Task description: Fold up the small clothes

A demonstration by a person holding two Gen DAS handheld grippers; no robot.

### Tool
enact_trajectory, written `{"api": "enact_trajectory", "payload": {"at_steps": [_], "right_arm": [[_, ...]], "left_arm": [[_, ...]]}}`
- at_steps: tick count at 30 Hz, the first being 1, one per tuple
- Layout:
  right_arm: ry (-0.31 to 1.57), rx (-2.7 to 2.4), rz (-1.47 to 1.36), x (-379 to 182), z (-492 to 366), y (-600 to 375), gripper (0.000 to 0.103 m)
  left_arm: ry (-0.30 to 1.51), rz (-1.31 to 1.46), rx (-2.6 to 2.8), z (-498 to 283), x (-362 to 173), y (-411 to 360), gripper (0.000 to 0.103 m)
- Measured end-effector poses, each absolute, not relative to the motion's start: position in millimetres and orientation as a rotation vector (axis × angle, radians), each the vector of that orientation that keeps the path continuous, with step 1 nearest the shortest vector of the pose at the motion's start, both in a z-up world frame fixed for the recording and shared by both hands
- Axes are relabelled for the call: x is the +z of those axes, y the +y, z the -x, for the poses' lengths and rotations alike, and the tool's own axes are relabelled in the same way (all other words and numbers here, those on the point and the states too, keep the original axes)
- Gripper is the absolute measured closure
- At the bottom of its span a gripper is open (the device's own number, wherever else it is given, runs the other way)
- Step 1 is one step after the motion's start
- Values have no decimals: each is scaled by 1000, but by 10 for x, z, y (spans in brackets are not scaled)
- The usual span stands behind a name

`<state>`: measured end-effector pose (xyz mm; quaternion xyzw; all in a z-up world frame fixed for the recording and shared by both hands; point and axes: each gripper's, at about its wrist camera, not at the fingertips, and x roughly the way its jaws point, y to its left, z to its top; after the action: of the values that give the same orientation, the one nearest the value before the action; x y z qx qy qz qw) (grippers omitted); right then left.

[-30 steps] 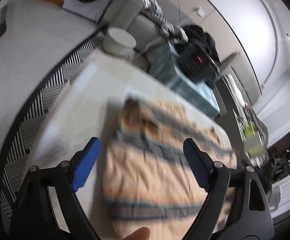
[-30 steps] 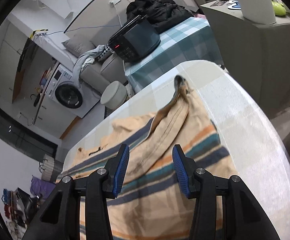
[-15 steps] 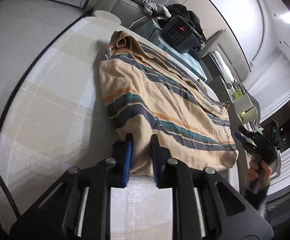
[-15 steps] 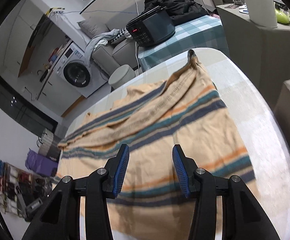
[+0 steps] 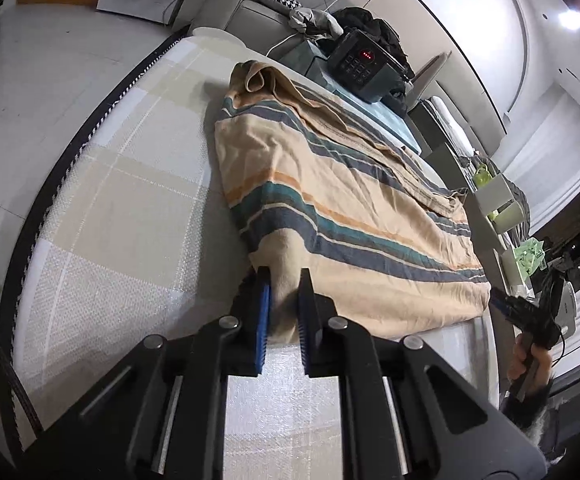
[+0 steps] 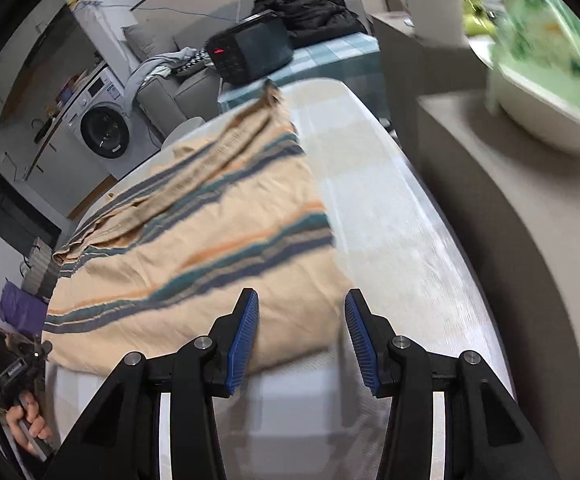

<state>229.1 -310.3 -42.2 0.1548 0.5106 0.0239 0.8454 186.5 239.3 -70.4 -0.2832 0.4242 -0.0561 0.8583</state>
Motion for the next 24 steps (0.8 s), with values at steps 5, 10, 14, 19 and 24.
{"api": "enact_trajectory", "payload": {"at_steps": [5,10,14,19,24], "right_arm": [[1051,114,-437,-550,-2345,-3216,57],[1055,145,-427,-624,-2484,-3108,82],[1021,138,-375,-576,-2369,-3055,94],[1075,155,-359,-546,-2155,-3061,94],[1094,162,-343,-450,-1700,-3171,94]], "left_arm": [[895,626,-115,-1906,-737,2400,93],[898,631,-109,-1921,-743,2412,93],[898,615,-113,-1886,-739,2403,93],[919,600,-120,-1787,-725,2387,93],[954,561,-154,-1429,-700,2303,93]]}}
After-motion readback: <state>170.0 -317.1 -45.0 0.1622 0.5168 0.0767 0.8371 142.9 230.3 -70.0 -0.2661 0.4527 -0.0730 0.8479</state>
